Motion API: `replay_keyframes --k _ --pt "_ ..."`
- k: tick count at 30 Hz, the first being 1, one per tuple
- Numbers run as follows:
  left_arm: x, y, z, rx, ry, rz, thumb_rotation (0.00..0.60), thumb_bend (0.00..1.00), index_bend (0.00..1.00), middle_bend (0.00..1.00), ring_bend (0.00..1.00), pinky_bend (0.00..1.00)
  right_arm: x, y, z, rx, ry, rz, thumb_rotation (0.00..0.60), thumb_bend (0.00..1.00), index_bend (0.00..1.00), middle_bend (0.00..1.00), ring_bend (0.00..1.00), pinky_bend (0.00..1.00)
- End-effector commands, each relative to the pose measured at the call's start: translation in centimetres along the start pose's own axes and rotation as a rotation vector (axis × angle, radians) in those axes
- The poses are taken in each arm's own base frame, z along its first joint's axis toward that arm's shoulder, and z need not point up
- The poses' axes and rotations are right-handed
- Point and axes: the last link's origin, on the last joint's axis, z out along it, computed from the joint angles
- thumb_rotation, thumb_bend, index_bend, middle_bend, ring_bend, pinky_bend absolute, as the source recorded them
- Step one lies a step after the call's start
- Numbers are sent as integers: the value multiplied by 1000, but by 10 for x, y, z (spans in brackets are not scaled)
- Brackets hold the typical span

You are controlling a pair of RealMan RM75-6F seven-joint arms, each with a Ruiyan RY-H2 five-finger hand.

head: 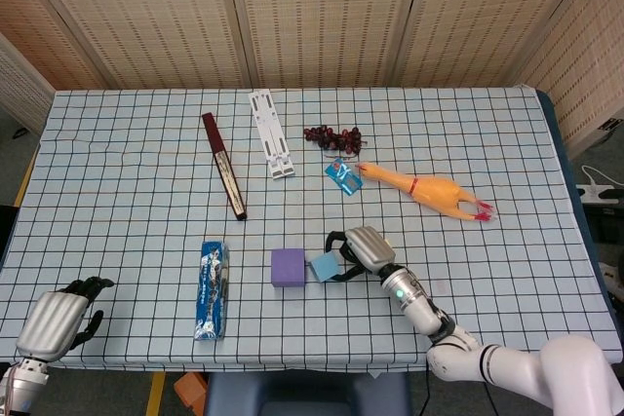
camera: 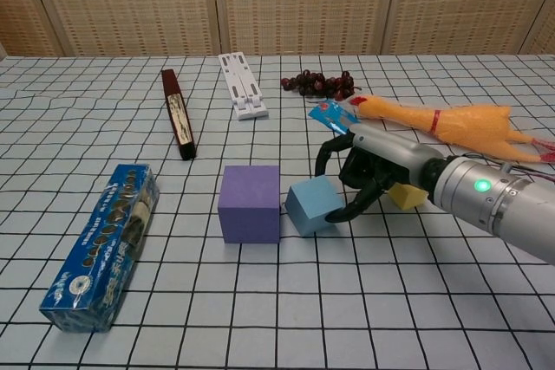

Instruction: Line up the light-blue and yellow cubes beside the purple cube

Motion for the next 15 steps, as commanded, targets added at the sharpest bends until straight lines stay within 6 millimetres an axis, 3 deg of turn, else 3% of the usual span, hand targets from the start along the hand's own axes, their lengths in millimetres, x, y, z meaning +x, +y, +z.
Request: replay_keyframes --k 1,15 --pt "0 0 0 0 0 0 600 468 303 313 358 652 -1 0 2 -1 -1 8 600 0 614 945 864 1000" --pt "-1 1 0 -6 -6 -1 600 468 303 313 359 652 -4 0 9 -10 8 44 600 0 629 947 866 1000"
